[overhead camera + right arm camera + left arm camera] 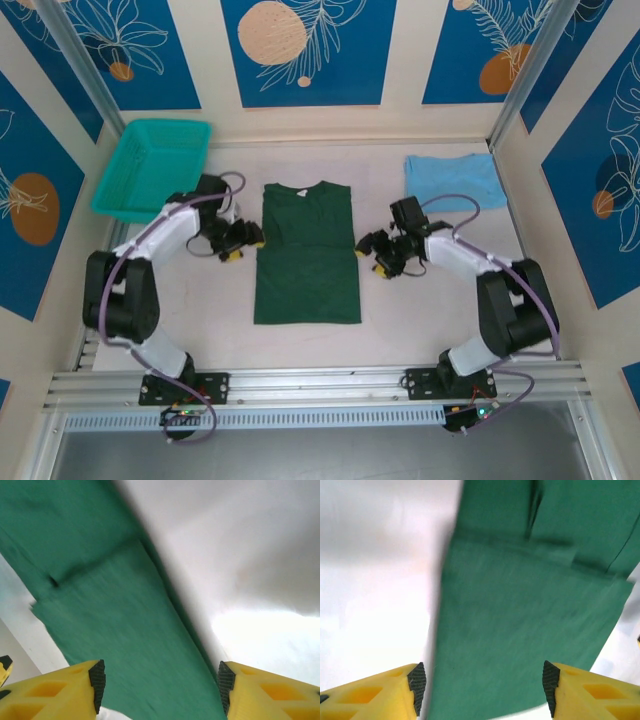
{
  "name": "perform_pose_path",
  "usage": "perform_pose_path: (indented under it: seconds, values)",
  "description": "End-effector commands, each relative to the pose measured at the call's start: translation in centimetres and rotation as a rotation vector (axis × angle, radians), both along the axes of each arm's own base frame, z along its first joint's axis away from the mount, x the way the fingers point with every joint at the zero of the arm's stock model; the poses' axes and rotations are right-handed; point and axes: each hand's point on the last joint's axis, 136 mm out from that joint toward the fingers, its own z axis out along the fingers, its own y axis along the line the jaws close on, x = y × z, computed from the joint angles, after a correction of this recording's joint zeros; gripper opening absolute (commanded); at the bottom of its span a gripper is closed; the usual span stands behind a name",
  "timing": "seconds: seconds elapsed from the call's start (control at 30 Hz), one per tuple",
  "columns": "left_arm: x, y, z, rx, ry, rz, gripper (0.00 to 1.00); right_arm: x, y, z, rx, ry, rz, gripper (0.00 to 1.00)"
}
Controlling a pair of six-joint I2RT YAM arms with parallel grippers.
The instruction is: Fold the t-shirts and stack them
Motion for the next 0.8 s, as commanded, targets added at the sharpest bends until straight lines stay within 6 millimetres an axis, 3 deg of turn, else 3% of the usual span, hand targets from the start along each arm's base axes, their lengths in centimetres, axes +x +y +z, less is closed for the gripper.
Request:
perform_pose_path:
  seconds: [0.0,0.13,0.3,0.37,0.57,0.77]
  values:
    - [-5.6,-0.3,-2.4,-0.076,0.152,0.012,0.66,-4.4,0.5,-1.7,-0.023,0.024,0.072,0.67]
    - [-9.5,-1.2,-4.1,-0.192,0.223,0.049,0.67,-8.1,0.6,-3.0,-0.106,0.041,0.130,0.68]
    - [-11.5,-1.9,-5.3,-0.283,0.265,0.082,0.66,-10.5,0.4,-4.7,-0.185,0.087,0.158,0.65]
    - [-11.9,-1.7,-5.8,-0.272,0.267,0.078,0.65,-10.9,0.7,-4.9,-0.195,0.082,0.170,0.63]
    - [-12.4,-2.2,-7.0,-0.301,0.304,0.088,0.48,-11.1,1.8,-5.6,-0.203,0.086,0.204,0.52]
    - [-12.5,-1.3,-7.7,-0.207,0.283,0.073,0.35,-11.2,2.9,-5.5,-0.196,0.081,0.244,0.33]
